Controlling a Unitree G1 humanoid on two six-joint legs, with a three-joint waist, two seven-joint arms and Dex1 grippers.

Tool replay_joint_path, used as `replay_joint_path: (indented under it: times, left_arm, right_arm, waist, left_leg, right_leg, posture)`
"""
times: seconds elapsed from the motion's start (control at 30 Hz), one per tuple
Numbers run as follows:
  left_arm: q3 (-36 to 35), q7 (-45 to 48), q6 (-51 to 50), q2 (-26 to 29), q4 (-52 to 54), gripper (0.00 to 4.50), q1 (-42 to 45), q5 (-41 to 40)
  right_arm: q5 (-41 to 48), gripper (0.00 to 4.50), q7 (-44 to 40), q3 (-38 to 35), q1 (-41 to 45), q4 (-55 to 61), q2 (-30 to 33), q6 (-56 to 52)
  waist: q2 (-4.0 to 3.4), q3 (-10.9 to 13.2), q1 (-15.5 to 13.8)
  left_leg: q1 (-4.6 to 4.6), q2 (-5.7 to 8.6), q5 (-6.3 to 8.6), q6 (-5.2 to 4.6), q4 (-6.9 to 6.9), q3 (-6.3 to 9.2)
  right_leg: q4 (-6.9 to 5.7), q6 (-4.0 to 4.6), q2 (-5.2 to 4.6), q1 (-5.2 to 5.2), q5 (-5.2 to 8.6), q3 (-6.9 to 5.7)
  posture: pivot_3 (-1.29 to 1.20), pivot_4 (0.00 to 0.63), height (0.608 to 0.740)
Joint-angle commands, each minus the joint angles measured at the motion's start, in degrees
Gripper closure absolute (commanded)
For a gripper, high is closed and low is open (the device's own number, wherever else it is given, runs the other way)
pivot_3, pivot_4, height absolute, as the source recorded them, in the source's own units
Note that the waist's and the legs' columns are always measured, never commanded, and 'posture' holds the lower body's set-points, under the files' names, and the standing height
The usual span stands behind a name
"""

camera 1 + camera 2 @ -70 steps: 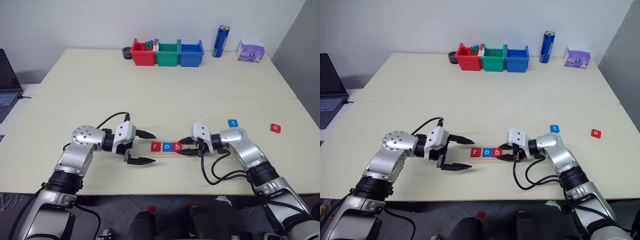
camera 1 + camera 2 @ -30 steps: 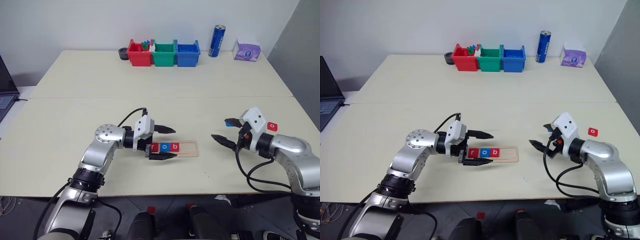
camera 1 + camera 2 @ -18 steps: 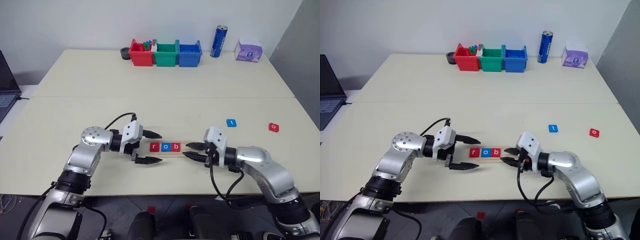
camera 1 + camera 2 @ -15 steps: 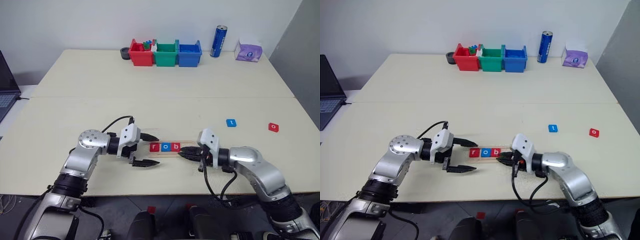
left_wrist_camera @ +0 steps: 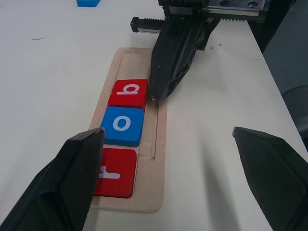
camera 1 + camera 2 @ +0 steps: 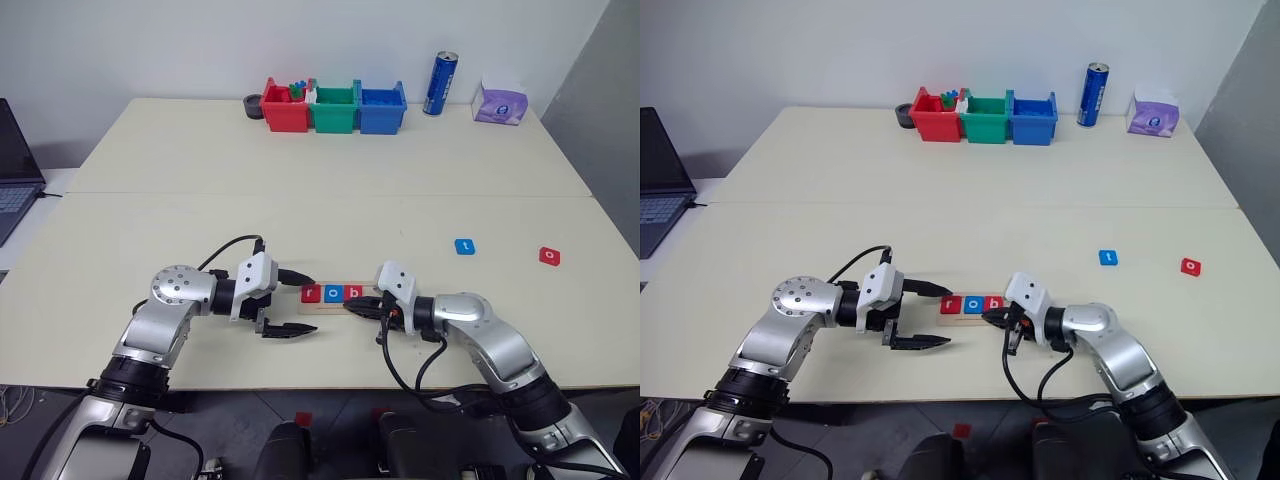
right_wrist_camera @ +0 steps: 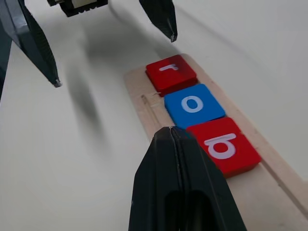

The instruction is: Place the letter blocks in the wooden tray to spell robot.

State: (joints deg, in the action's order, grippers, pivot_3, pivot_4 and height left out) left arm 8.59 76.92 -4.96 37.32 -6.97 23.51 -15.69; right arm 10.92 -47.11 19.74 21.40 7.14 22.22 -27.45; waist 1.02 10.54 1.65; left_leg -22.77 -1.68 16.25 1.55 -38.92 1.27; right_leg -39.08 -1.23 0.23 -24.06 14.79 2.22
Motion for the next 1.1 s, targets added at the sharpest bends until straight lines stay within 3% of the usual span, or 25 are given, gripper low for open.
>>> replay_joint_path:
  times: [0.03, 0.4, 0.6, 0.73, 0.87, 0.97, 1.1]
  left_arm:
    - [-0.5, -0.3, 0.2, -0.3, 1.2, 0.00, 1.5, -0.6]
    - [-0.5, -0.5, 0.3, -0.8, 0.7, 0.00, 2.2, -0.4]
    - [-0.3, -0.6, 0.0, -1.0, 1.2, 0.00, 2.3, -0.5]
    - [-0.4, -1.3, 0.3, -2.1, -0.2, 0.00, 4.2, -0.2]
    - [-0.6, -3.1, -1.1, -4.7, -1.0, 0.00, 7.3, -1.0]
    - [0.0, -5.4, -3.4, -8.3, 0.3, 0.00, 9.5, -1.7]
    - [2.1, -8.5, -4.2, -12.4, 1.3, 0.00, 11.4, 0.4]
  right_arm:
    - [-0.6, 4.47, 0.8, -0.4, 0.9, -0.3, -0.9, 2.0]
    - [-2.1, 4.47, 1.1, -1.3, 1.3, -2.2, -0.7, 3.9]
    - [3.0, 4.47, -1.3, -4.7, 0.6, 5.6, 1.7, -1.8]
    - [10.6, 4.47, -0.1, -12.1, 0.9, 14.4, 5.0, -13.0]
    - [18.4, 4.47, 4.8, -24.6, 1.0, 19.3, 7.3, -24.3]
    - [17.7, 3.90, 11.4, -30.6, 0.4, 18.4, 7.2, -26.4]
    - [11.1, 2.55, 20.3, -33.7, -3.3, 17.6, 8.7, -24.9]
  waist:
    - [0.00, 0.0, 0.0]
    - [0.00, 0.0, 0.0]
    - [0.00, 0.0, 0.0]
    - [0.01, 0.0, -0.2]
    - [0.01, 0.0, -0.3]
    - [0.02, 0.0, -0.3]
    - [0.02, 0.0, -0.2]
  left_leg:
    - [-0.01, 0.00, 0.00, 0.00, 0.00, 0.00]
    - [0.00, 0.00, 0.00, 0.00, 0.00, -0.01]
    - [-0.01, 0.00, 0.00, 0.00, 0.00, 0.01]
    - [-0.04, 0.02, 0.00, 0.00, -0.01, 0.03]
    - [-0.03, 0.03, 0.00, 0.00, -0.02, 0.04]
    - [-0.05, 0.05, 0.00, 0.00, -0.02, 0.03]
    - [-0.05, 0.06, 0.00, 0.00, 0.00, 0.00]
  right_leg:
    - [0.00, 0.00, 0.00, 0.00, 0.00, -0.01]
    - [0.00, 0.00, 0.00, 0.00, 0.00, 0.02]
    - [-0.01, 0.01, 0.00, 0.00, 0.00, 0.02]
    - [0.00, 0.00, -0.07, 0.01, 0.00, -0.03]
    - [0.00, 0.00, -0.07, 0.03, 0.00, -0.04]
    - [0.02, 0.00, -0.08, 0.04, 0.00, -0.03]
    - [0.01, 0.00, -0.08, 0.02, 0.00, 0.02]
  posture:
    - [0.00, 0.150, 0.740]
    - [0.00, 0.150, 0.740]
    - [0.00, 0.150, 0.740]
    - [0.00, 0.150, 0.740]
    - [0.00, 0.150, 0.740]
    - [0.00, 0.150, 0.740]
    - [0.00, 0.150, 0.740]
